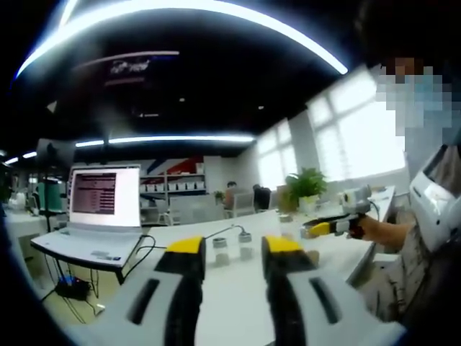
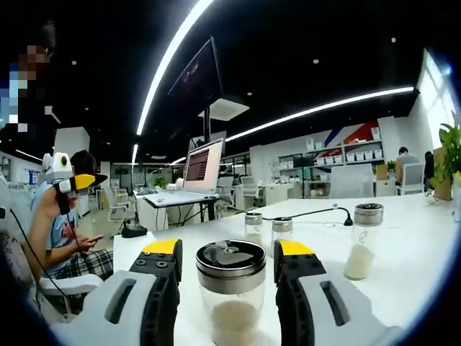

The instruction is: Rotate the seasoning bottle until the label or dispensing opening points toward the visible target arrow and the bottle remains upright within the marked orientation range

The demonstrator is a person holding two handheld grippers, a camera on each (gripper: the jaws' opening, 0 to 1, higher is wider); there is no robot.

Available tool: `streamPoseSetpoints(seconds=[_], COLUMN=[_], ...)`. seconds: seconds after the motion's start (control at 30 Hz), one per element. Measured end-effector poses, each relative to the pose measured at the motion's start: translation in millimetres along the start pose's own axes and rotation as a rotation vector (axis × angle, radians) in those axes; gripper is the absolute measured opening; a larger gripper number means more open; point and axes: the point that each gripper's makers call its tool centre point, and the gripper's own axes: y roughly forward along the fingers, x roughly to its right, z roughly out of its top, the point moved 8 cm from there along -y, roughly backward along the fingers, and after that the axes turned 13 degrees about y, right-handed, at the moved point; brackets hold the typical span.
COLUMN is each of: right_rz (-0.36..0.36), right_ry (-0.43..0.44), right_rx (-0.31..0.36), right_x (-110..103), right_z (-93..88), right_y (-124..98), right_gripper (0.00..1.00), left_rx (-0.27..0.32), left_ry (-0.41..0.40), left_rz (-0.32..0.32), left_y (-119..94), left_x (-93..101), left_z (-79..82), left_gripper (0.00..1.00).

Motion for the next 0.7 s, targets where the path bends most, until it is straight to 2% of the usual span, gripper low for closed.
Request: streamPoseSetpoints(seconds=[0.03,0.13,0.43,0.5,0.7], right_rz=[0.005,0.006,0.060,0.111,0.171], right_ry=[0.002,0.009,-0.008,-0.014,-0.019], right_rx=[-0.013,-0.016,-0.040,-0.070,-0.128], right_x=[0.1,3.3,6.5,8.5,15.0], right_z=[-0.8,0.0,1.6,2.6,7.2], right_y=[0.2,-0.3,-0.1,0.5,2.1], right_gripper=[0.44,0.39,0.38,0.38,0.37], left_rx=[-0.001,-0.004,-0.002,-0.004,-0.006], left_ry=[0.002,0.002,0.009,0.007,0.017], left_rz=[-0.003,-0.008,-0.012,-0.013,-0.021], left_y=[0.6,1.9,3.1,3.4,5.8], left_x=[0.4,1.0,1.4,1.2,4.3], left_z=[-0.1,-0.8,0.0,-0.6,0.7], left_gripper=[0.33,0.33,0.32,0.32,0.32])
